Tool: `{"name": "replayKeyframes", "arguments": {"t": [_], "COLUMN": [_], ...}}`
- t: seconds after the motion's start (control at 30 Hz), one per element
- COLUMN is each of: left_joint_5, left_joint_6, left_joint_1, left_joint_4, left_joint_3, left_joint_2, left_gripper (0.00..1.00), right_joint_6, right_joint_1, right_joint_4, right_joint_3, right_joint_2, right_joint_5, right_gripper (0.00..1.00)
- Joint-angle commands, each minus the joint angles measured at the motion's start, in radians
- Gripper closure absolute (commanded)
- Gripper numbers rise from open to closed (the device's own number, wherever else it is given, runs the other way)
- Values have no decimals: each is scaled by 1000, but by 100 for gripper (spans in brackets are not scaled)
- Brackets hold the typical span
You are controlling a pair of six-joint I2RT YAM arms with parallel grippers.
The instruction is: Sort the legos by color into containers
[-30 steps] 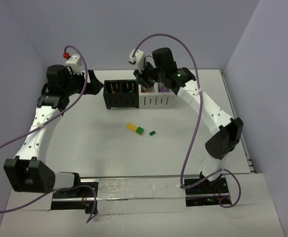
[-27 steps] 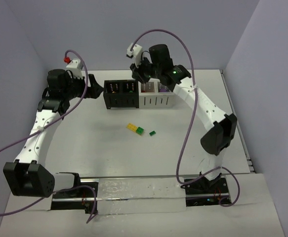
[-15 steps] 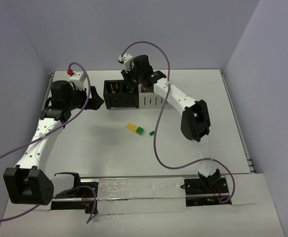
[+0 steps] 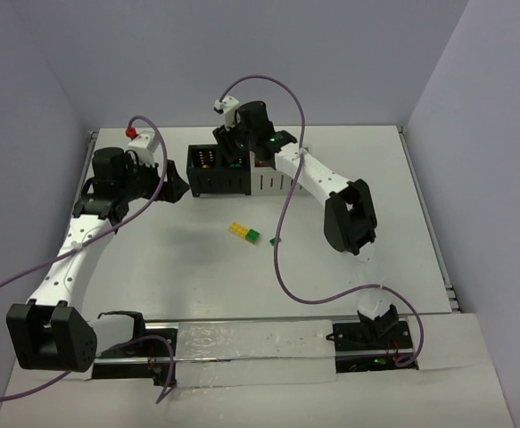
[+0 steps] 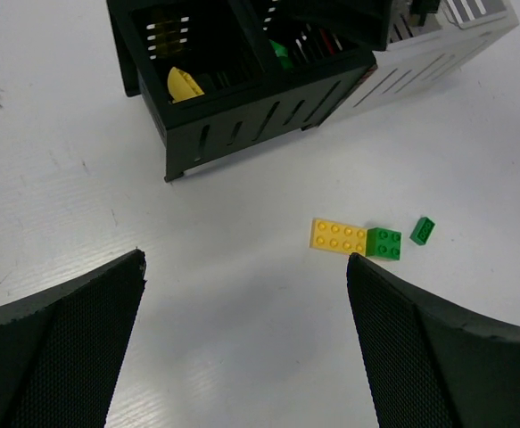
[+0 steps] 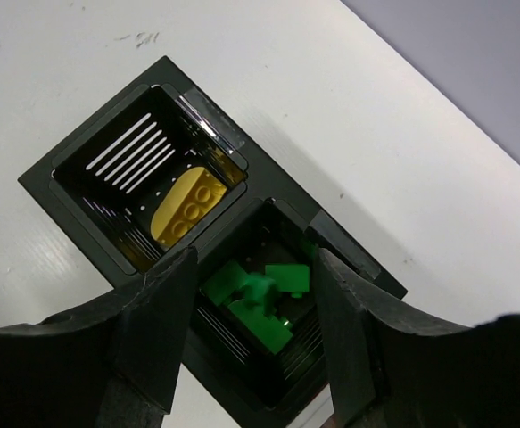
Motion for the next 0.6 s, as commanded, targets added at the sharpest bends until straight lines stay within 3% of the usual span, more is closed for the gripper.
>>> {"name": "replayKeyframes", "arguments": {"t": [0.0,0.13,0.3,0.33,0.43,0.57], "left_joint_5": [106,225,471,472,414,303], "left_joint_6": [43,148,428,494,781,997], "left_joint_1": [5,5,-15,-36,-165,-330], "left_joint_4": [34,11,-78,-110,-252,-363], "left_joint_3": [26,38,55,71,158,224], "left_joint_2": [4,11,60,77,168,261], "left_gripper": [3,6,10,10,11,11], "right_joint_6": [34,67,207,217,220,190], "right_joint_1": [10,4,-84,-111,-208,-305], "right_joint_4": [40,27,40,35,2,-45], "right_joint_3": [-24,-39,-163,-203,-297,-473], "right_joint_2": [-48,-107,-361,-427,-552,-729], "right_joint_5": [-26,-39,-128,-145,-186,-191], "right_gripper": [37,37,26,23,0,0]}}
